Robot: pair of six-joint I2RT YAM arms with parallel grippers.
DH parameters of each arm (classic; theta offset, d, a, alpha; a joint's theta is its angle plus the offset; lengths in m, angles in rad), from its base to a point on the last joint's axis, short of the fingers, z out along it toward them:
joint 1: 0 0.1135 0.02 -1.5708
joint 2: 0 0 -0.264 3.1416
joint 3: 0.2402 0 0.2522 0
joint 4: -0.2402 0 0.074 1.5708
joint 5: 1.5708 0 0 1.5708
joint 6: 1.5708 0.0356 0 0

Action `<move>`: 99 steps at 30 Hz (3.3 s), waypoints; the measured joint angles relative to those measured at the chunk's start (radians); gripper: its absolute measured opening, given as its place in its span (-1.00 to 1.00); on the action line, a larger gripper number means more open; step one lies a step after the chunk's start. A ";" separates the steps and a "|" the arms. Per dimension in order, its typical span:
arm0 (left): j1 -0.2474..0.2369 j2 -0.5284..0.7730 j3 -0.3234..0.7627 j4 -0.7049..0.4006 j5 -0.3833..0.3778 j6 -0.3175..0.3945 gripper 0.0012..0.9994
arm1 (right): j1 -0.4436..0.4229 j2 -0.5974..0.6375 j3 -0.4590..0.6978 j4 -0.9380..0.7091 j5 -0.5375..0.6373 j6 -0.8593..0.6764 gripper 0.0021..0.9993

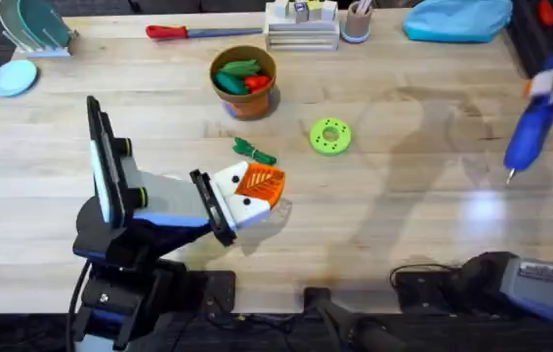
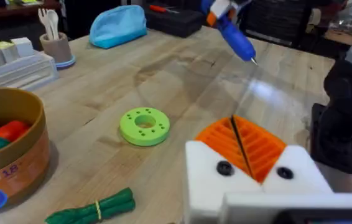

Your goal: Pick up the gripper from the table and insert it into the empty holder that is missing its gripper. Then pick up a screw, insert it into the mounting hole, and use the screwdriver to tighten it. Finally, clean up the table by picking up the vegetable and placing it into the bucket.

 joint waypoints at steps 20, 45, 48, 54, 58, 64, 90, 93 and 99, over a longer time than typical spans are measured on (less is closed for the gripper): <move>0.000 0.000 0.000 0.000 -0.003 0.000 -0.97 | 0.270 -0.451 -0.151 0.306 -0.159 0.236 -0.96; 0.000 0.000 0.000 0.000 -0.003 0.000 -0.97 | 1.100 -0.425 -0.498 1.310 -0.280 0.455 -0.96; 0.000 0.000 0.000 0.000 -0.003 0.000 -0.97 | 1.117 -0.421 -0.498 1.383 -0.325 0.485 -0.96; 0.000 0.000 0.000 0.000 -0.003 0.000 -0.97 | 1.190 -0.392 -0.498 1.501 -0.362 0.523 -0.96; 0.000 0.000 0.000 0.000 -0.003 0.000 -0.97 | 1.254 -0.365 -0.498 1.517 -0.378 0.529 -0.96; 0.000 0.000 0.000 0.000 -0.003 0.000 -0.97 | 1.302 -0.355 -0.498 1.517 -0.384 0.536 -0.96; 0.000 0.000 0.000 0.000 -0.003 0.000 -0.97 | 1.337 -0.318 -0.499 1.472 -0.403 0.540 -0.96; 0.000 0.000 0.000 0.000 -0.003 0.000 -0.97 | 1.337 -0.318 -0.499 1.471 -0.406 0.540 -0.96; 0.000 0.000 0.000 0.000 -0.002 -0.001 -0.97 | 1.336 -0.322 -0.498 1.432 -0.398 0.544 -0.96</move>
